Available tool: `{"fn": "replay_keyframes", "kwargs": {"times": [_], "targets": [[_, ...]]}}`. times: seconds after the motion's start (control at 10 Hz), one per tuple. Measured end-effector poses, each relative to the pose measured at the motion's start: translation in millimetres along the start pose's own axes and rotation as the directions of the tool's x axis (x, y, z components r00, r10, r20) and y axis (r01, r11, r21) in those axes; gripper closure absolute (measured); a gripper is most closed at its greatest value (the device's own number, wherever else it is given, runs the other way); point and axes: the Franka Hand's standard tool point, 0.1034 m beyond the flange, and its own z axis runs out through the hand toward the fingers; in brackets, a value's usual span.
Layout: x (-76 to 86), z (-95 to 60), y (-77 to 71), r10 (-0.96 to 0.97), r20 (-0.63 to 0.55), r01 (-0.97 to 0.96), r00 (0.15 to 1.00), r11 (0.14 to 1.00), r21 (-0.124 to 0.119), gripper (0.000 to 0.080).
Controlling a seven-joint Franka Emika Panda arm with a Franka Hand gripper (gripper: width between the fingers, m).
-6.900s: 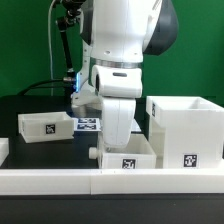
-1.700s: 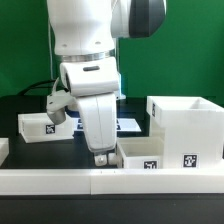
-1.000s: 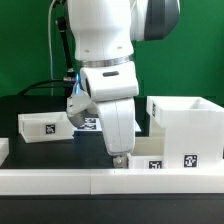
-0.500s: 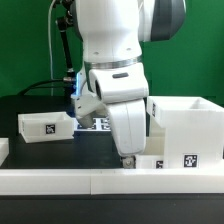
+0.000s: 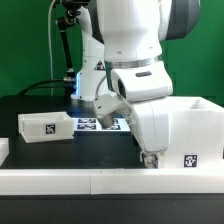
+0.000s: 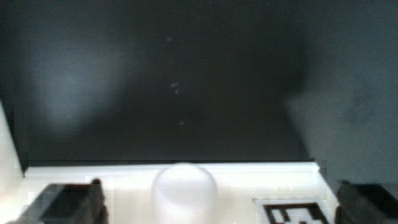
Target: Assemble drawer
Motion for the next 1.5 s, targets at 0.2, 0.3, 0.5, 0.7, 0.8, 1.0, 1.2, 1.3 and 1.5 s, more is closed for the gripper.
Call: {"fn": "replay_keyframes", "kwargs": {"times": [0.2,0.3,0.5,0.7,0.8,1.0,1.2,1.3,1.5], "targets": [[-14.6,-1.6,-1.8,0.012,0.002,-0.012,1.000,1.000,0.005,0.0150],[-27.4,-4.4,-3.1,0.019,0.004,-0.019,1.000,1.000,0.012,0.0150],[-49.3,-12.3,-7.2,0.046,0.015,-0.046,0.999,0.999,0.009,0.0150],[-68.9,-14.2,-29.7,0.100,0.031,-0.100,0.994,0.995,-0.006,0.0150],[-78.2,-17.6,-44.1,0.118,0.040,-0.117,0.992,0.993,-0.016,0.0150],[-95.4,-27.6,-68.1,0.161,0.052,-0.159,0.986,0.987,-0.026,0.0150],[-104.2,-38.7,-90.4,0.216,0.062,-0.214,0.974,0.976,-0.033,0.0150],[-103.8,-38.9,-100.2,0.238,0.065,-0.236,0.969,0.971,-0.031,0.0150],[-103.8,-36.7,-97.7,0.270,0.061,-0.268,0.961,0.963,-0.032,0.0150]]}}
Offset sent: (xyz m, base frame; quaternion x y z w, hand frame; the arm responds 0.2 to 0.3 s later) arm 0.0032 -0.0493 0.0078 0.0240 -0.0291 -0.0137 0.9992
